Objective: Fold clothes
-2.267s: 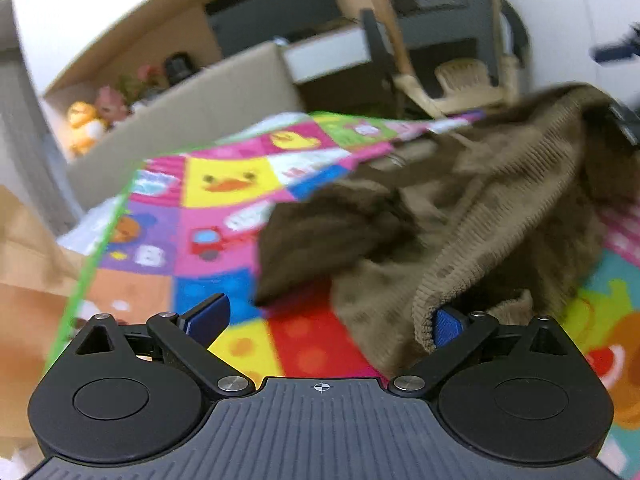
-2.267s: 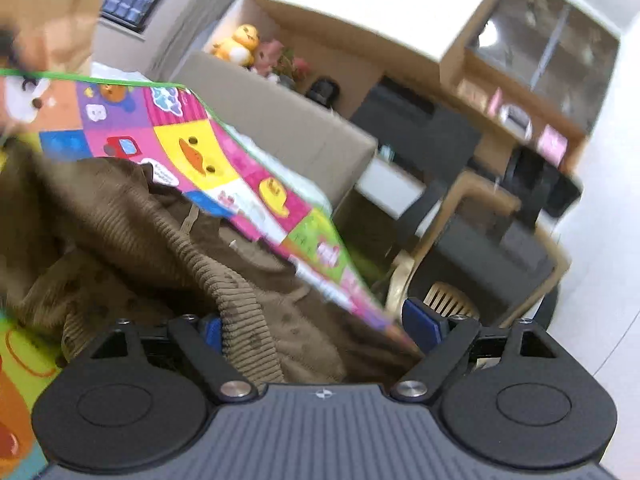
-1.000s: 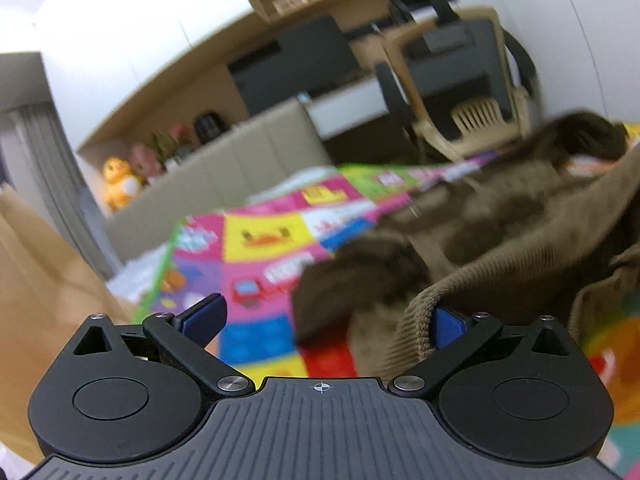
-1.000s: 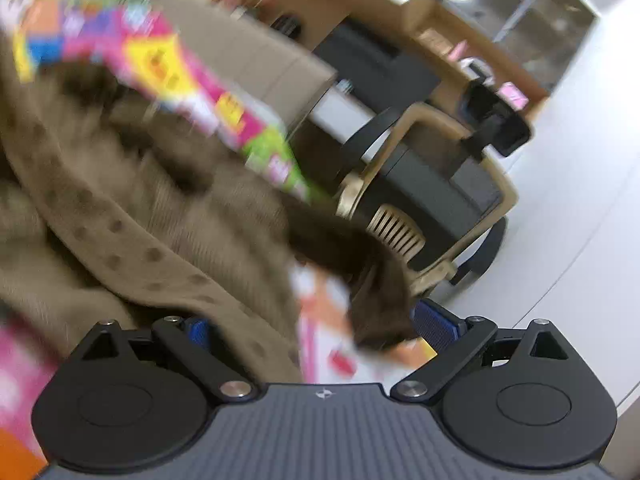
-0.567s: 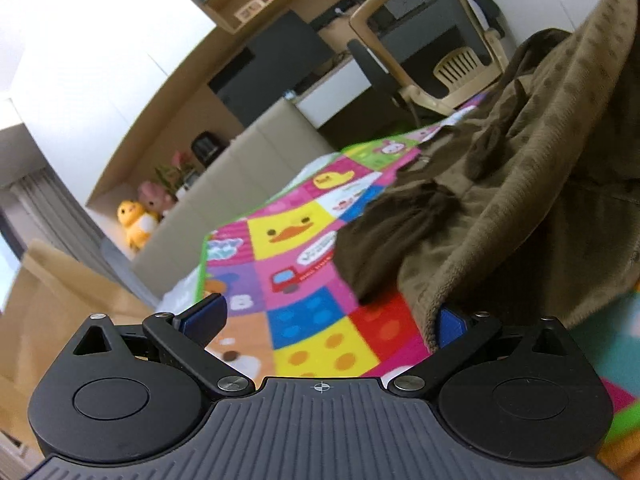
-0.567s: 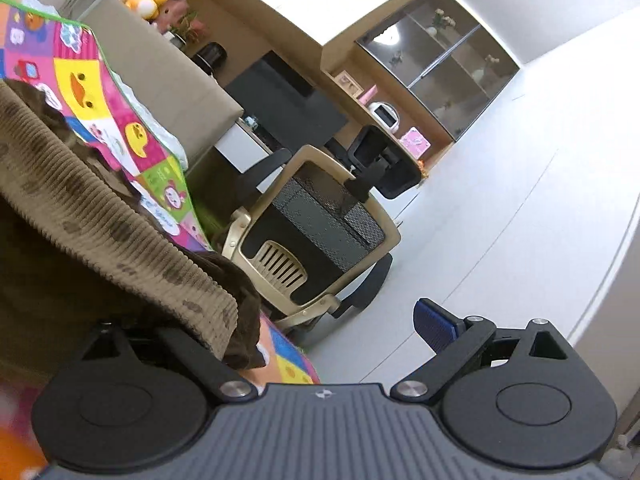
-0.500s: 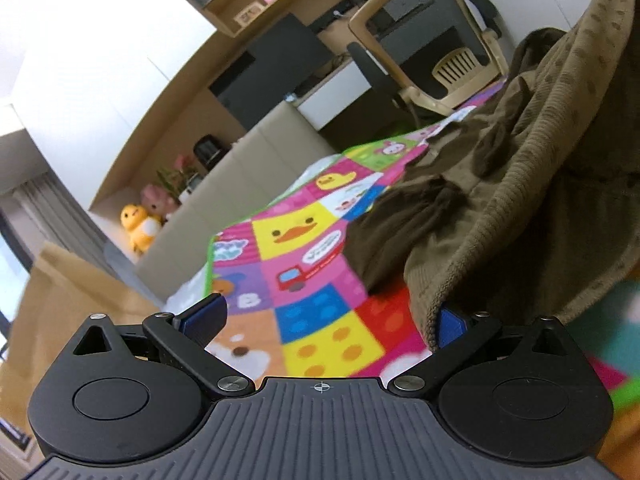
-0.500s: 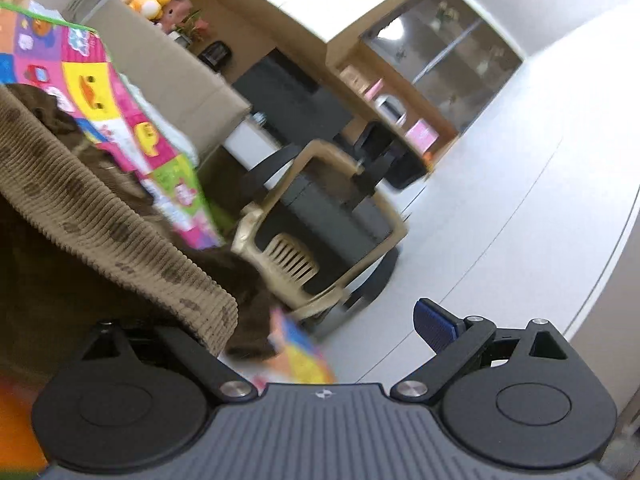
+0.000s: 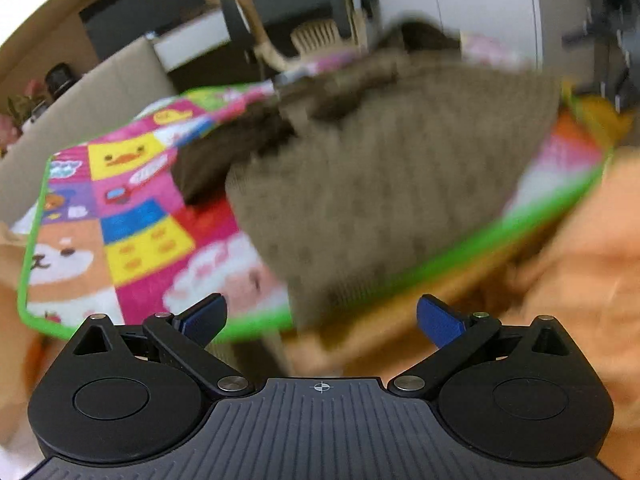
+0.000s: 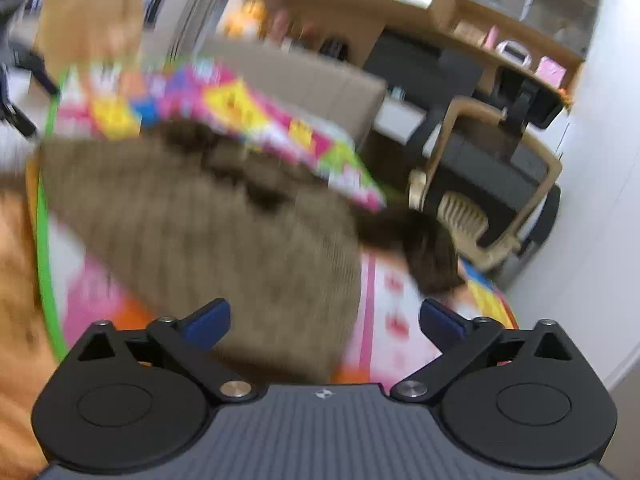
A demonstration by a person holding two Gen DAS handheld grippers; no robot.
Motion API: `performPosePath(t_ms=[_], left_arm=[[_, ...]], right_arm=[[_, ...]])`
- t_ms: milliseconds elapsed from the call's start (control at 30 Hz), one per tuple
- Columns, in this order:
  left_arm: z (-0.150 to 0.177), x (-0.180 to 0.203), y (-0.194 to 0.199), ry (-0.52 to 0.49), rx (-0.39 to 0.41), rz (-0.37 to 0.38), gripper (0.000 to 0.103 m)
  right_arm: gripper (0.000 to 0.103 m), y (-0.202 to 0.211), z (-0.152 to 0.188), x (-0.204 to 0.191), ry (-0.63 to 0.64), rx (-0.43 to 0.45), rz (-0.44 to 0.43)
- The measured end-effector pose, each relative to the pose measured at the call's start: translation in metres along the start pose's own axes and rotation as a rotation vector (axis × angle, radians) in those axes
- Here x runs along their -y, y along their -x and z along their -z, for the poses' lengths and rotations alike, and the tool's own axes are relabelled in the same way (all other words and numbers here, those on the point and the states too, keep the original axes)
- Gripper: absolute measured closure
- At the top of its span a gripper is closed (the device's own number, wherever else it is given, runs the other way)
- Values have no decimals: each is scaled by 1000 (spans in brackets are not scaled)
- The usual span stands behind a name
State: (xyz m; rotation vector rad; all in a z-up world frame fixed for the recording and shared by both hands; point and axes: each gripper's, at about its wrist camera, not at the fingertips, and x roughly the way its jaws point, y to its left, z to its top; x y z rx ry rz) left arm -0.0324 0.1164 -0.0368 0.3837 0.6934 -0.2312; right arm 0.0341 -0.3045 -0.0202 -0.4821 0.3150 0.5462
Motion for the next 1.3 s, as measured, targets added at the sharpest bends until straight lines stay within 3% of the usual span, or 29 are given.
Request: performPosePath(t_ms=[100, 200, 333, 467, 700, 767, 833, 1033, 1300], left_arm=[[-33, -31, 4, 140, 140, 30, 0], [-68, -55, -12, 271, 250, 26, 0], [-102, -60, -62, 329, 305, 44, 0], [-112, -51, -118, 296, 252, 87, 0], [-101, -58, -134, 237, 211, 60, 0], [-98, -60, -139, 220, 200, 53, 0], [-95, -62, -143, 203, 188, 45, 0], [-86, -68, -157, 151, 154, 22, 0], [-99, -79, -174, 43, 142, -57, 0]], right_arm=[[0, -19, -35, 20, -89, 107, -62], [0, -65, -66, 40, -235, 150, -101], [0, -135, -66, 55, -423, 155, -47], [0, -182, -35, 60, -531, 119, -22], [0, -154, -5, 57, -689, 118, -22], [0, -143, -5, 47, -661, 119, -11], [0, -146, -9, 45, -653, 60, -15], [0, -172, -5, 60, -765, -79, -27], [0, -164, -5, 55, -753, -45, -28]])
